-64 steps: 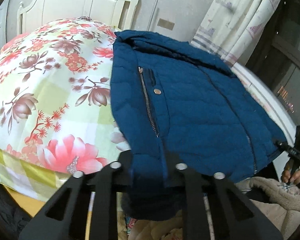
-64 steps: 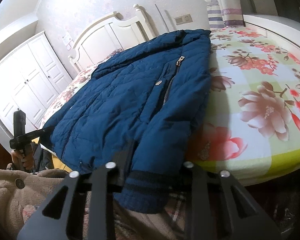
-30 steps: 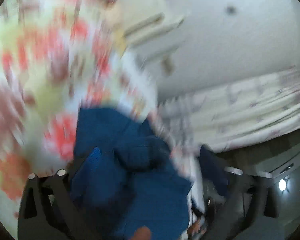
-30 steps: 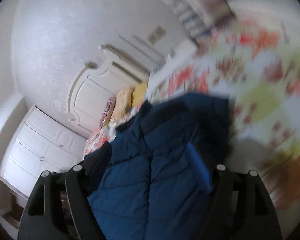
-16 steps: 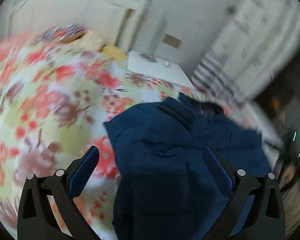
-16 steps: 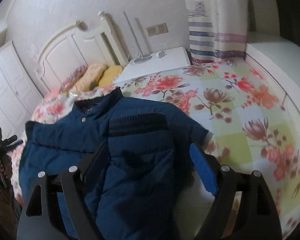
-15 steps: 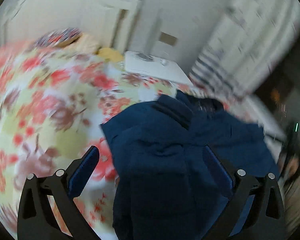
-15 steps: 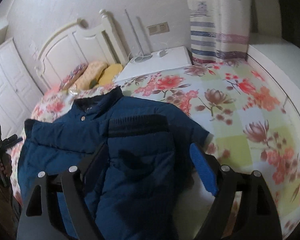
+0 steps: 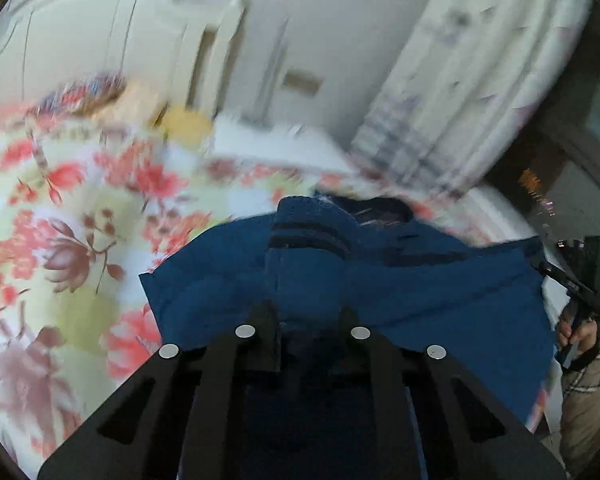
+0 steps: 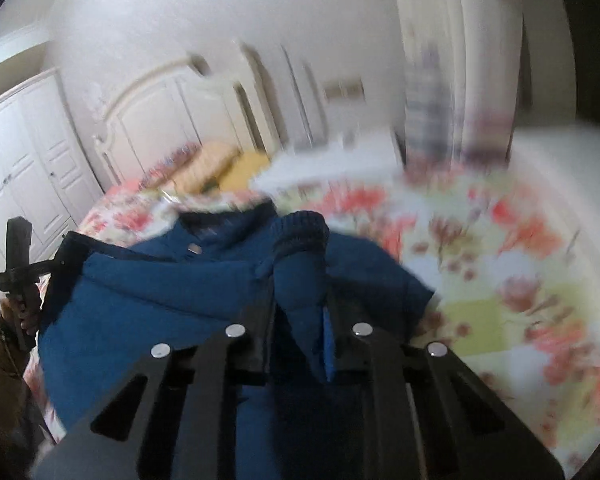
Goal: Fold large clothes
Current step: 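Lift the hem with both tools and fold it over toward the collar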
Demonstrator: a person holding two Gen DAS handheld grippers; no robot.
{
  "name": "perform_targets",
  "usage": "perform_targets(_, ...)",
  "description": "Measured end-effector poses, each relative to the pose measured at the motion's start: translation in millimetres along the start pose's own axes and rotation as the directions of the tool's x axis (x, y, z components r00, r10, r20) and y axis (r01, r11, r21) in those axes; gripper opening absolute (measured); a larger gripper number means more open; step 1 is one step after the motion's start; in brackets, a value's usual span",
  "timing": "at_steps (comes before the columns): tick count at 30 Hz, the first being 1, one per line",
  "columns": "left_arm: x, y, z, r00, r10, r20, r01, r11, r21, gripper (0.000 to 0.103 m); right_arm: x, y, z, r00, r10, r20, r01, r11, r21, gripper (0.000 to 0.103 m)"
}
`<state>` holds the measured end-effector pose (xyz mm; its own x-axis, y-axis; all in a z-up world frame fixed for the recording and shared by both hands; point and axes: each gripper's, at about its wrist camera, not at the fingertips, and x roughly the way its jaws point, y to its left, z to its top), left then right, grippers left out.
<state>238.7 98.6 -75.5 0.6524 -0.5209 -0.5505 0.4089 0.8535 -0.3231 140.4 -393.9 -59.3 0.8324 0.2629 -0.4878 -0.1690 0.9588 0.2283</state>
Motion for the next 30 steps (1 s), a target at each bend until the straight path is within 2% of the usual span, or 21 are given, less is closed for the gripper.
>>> perform_targets(2, -26.2, -5.9, 6.2, 0.998, -0.050, 0.048, 0.051, 0.998, -0.028, 0.013, -30.4, 9.9, 15.4, 0.999, -0.004, 0.051, 0.005, 1.000, -0.001, 0.017)
perform_targets(4, -37.3, 0.7, 29.2, 0.991, -0.116, 0.071, 0.123, 0.987, -0.104, 0.013, -36.0, 6.9, 45.5, 0.997, -0.003, 0.071, 0.000, 0.999, 0.043, 0.017)
perform_targets(5, -35.3, 6.9, 48.8, 0.990, -0.121, 0.078, 0.132, 0.979, -0.157, 0.013, -28.9, 2.7, 63.1, 0.998, -0.010, 0.068, 0.005, 0.997, 0.075, 0.017)
perform_targets(7, -7.0, 25.1, 88.7, 0.993, -0.105, 0.044, 0.113, 0.956, -0.269, 0.014, 1.6, -5.1, 94.5, 0.998, -0.054, 0.035, 0.049, 0.992, 0.118, 0.017)
perform_targets(8, 9.6, 32.4, 101.1, 0.996, -0.088, 0.017, 0.089, 0.949, -0.303, 0.014, 32.7, -13.7, 109.6, 0.997, -0.069, -0.023, 0.072, 0.982, 0.172, 0.017)
perform_targets(10, 60.5, 45.0, 117.8, 0.995, -0.011, -0.098, -0.023, 0.938, -0.347, 0.014, 82.8, -25.7, 117.5, 0.984, -0.115, -0.137, 0.143, 0.965, 0.221, 0.017)
perform_targets(11, 78.5, 49.6, 117.5, 0.989, 0.016, -0.145, -0.068, 0.930, -0.361, 0.014, 112.7, -35.5, 110.9, 0.968, -0.123, -0.217, 0.180, 0.947, 0.265, 0.017)
perform_targets(12, 105.2, 55.3, 110.5, 0.975, 0.053, -0.217, -0.133, 0.918, -0.373, 0.014, 131.2, -42.2, 102.4, 0.956, -0.121, -0.267, 0.201, 0.933, 0.298, 0.017)
perform_targets(13, 126.6, 58.5, 99.9, 0.958, 0.088, -0.271, -0.187, 0.913, -0.362, 0.014, 155.2, -52.9, 83.5, 0.935, -0.134, -0.329, 0.247, 0.911, 0.330, 0.017)
perform_targets(14, 138.5, 60.6, 91.1, 0.948, 0.122, -0.295, -0.225, 0.910, -0.348, 0.014, 163.7, -57.8, 73.2, 0.925, -0.154, -0.348, 0.274, 0.904, 0.328, 0.017)
perform_targets(15, 147.8, 62.7, 81.3, 0.943, 0.144, -0.300, -0.245, 0.911, -0.332, 0.014, 173.1, -63.4, 58.2, 0.924, -0.151, -0.351, 0.275, 0.900, 0.337, 0.018)
perform_targets(18, 147.9, 69.0, 66.6, 0.964, 0.129, -0.231, -0.206, 0.913, -0.351, 0.014, 169.4, -74.9, 40.5, 0.955, -0.092, -0.282, 0.204, 0.893, 0.401, 0.019)
perform_targets(19, 141.8, 69.1, 68.9, 0.973, 0.120, -0.197, -0.186, 0.914, -0.360, 0.014, 164.0, -76.4, 42.9, 0.963, -0.078, -0.260, 0.185, 0.889, 0.418, 0.019)
perform_targets(22, 124.4, 54.1, 88.6, 0.983, 0.124, -0.134, -0.160, 0.938, -0.306, 0.014, 145.9, -70.2, 66.1, 0.979, -0.075, -0.191, 0.148, 0.904, 0.401, 0.018)
perform_targets(25, 127.5, 50.3, 98.6, 0.982, 0.130, -0.134, -0.164, 0.942, -0.292, 0.014, 151.6, -65.7, 78.2, 0.969, -0.120, -0.218, 0.197, 0.906, 0.375, 0.018)
perform_targets(27, 151.2, 57.9, 91.6, 0.967, 0.156, -0.204, -0.212, 0.934, -0.289, 0.015, 176.7, -72.9, 63.6, 0.939, -0.153, -0.307, 0.264, 0.894, 0.363, 0.021)
perform_targets(28, 166.9, 66.3, 80.2, 0.959, 0.146, -0.244, -0.219, 0.926, -0.307, 0.016, 188.0, -75.6, 51.5, 0.929, -0.160, -0.333, 0.284, 0.886, 0.368, 0.024)
perform_targets(29, 171.0, 72.8, 73.7, 0.961, 0.125, -0.246, -0.205, 0.919, -0.336, 0.019, 189.8, -75.9, 44.5, 0.935, -0.167, -0.314, 0.284, 0.882, 0.375, 0.028)
perform_targets(30, 169.2, 79.8, 69.8, 0.971, 0.096, -0.217, -0.173, 0.911, -0.374, 0.022, 187.6, -75.0, 43.5, 0.939, -0.174, -0.298, 0.282, 0.884, 0.374, 0.029)
